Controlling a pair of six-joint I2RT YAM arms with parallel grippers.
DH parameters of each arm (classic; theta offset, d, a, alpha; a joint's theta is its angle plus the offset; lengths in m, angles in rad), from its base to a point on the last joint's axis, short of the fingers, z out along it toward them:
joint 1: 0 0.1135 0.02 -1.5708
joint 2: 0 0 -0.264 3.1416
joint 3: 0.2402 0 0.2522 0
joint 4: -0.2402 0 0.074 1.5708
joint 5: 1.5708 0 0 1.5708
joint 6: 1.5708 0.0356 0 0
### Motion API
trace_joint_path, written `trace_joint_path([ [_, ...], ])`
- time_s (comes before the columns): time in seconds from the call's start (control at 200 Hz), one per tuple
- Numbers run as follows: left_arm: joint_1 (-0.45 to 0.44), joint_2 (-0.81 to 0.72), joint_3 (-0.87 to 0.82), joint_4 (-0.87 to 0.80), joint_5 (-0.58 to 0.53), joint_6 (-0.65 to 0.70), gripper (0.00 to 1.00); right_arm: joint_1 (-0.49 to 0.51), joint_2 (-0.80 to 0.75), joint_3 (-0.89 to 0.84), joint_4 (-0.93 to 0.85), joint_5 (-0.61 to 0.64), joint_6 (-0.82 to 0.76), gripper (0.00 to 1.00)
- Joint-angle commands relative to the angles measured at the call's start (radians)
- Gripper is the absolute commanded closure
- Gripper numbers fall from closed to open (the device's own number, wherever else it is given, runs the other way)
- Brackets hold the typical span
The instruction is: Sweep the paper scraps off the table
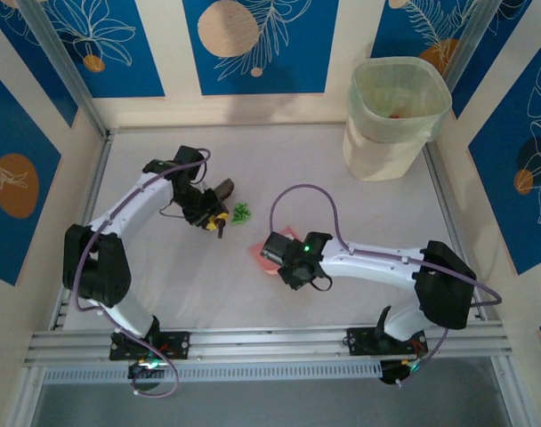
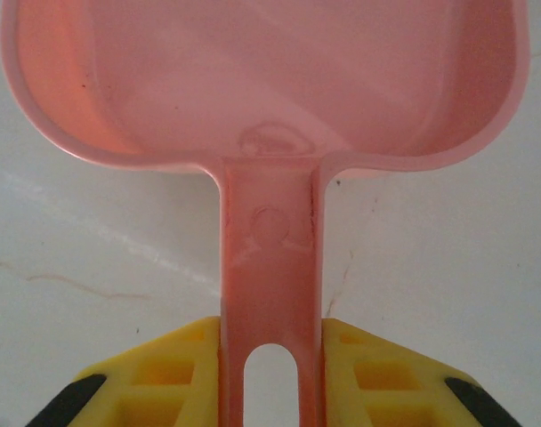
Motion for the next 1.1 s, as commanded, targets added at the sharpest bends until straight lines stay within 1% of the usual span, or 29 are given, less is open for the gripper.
trace_joint_path([
  [0.0, -0.012, 0.017, -0.019, 0.025, 0.097, 0.031, 1.00, 0.009, 0.053, 0.014, 0.033, 0.015, -0.012, 1.00],
  [0.065, -0.017, 0.023, -0.025, 0.033, 0.121, 0.037, 1.00, 0.010, 0.082, 0.026, 0.061, 0.019, -0.032, 1.00],
  [0.17, -0.027, 0.039, -0.040, 0.051, 0.191, 0.042, 1.00, 0.007, 0.130, 0.040, 0.110, 0.042, -0.072, 1.00],
  [0.285, -0.046, 0.046, -0.076, 0.081, 0.276, 0.036, 1.00, -0.031, 0.172, 0.056, 0.160, 0.030, -0.109, 1.00],
  [0.415, -0.071, 0.031, -0.126, 0.134, 0.370, 0.011, 1.00, -0.084, 0.197, 0.058, 0.226, 0.005, -0.145, 1.00],
  [0.64, -0.119, -0.030, -0.213, 0.248, 0.503, -0.041, 1.00, -0.111, 0.225, 0.019, 0.356, -0.001, -0.224, 1.00],
  [0.775, -0.137, -0.074, -0.244, 0.247, 0.537, -0.038, 1.00, -0.143, 0.223, -0.003, 0.405, -0.030, -0.237, 1.00],
  [0.9, -0.142, -0.130, -0.277, 0.255, 0.559, -0.043, 1.00, -0.164, 0.217, -0.022, 0.438, -0.023, -0.256, 1.00],
  [1.095, -0.144, -0.195, -0.299, 0.262, 0.564, -0.050, 1.00, -0.178, 0.184, -0.071, 0.499, -0.019, -0.272, 1.00],
])
